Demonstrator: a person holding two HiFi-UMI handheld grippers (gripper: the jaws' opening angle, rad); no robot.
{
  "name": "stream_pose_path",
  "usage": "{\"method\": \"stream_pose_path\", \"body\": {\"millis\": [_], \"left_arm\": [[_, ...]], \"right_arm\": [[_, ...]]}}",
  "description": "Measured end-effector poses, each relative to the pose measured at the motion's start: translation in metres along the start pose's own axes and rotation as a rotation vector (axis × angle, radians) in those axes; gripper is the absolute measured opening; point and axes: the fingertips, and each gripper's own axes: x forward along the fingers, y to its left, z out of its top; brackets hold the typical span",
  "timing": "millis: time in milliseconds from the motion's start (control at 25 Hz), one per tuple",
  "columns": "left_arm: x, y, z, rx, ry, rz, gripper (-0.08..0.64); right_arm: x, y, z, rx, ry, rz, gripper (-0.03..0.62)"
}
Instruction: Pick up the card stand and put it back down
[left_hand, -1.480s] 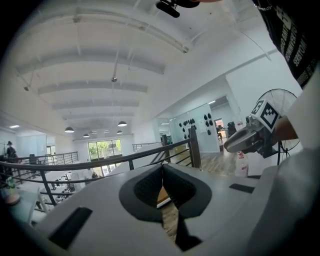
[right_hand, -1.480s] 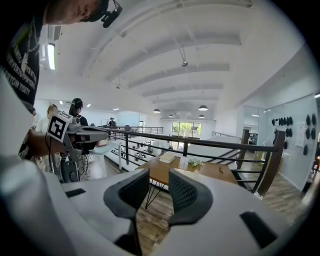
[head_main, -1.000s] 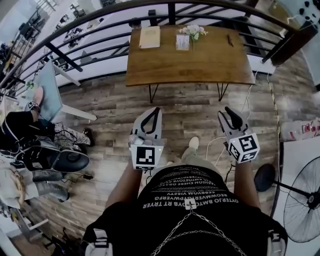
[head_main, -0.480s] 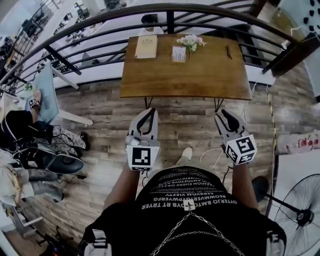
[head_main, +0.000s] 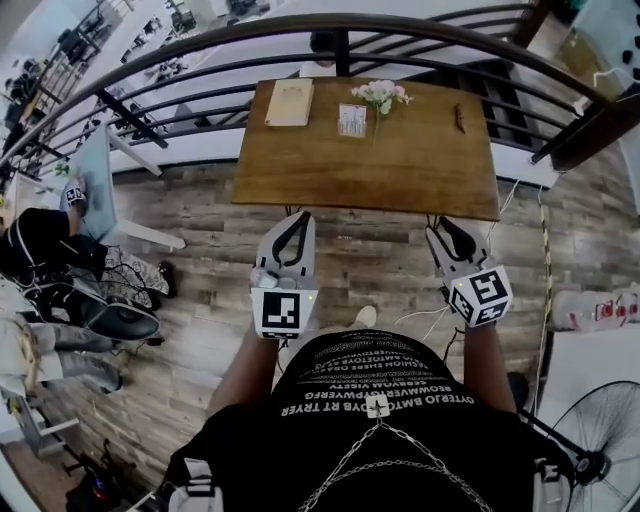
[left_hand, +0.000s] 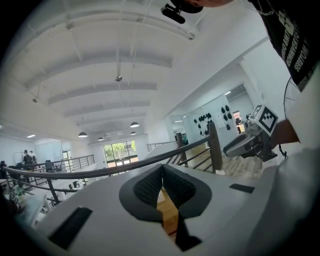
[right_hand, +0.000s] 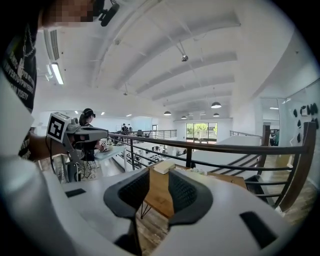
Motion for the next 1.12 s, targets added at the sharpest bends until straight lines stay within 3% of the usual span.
{"method": "stream_pose_path", "body": {"millis": [200, 440, 1120], "left_arm": [[0.009, -0.009, 0.010, 0.030, -0.011, 0.026, 0.026], [0.001, -0.008, 0.012, 0.038, 0.030, 0.064, 0.026], [0.030, -0.014, 0.017, 0.051, -0.008, -0.004, 0.027]], "right_arm": [[0.004, -0.028, -0.002, 0.017, -0.019, 0.022, 0.117], [0.006, -0.019, -0.005, 0.019, -0.023, 0.072, 0.117], [0.012, -0.042, -0.009, 0.039, -0.020, 0.025, 0.117]]}}
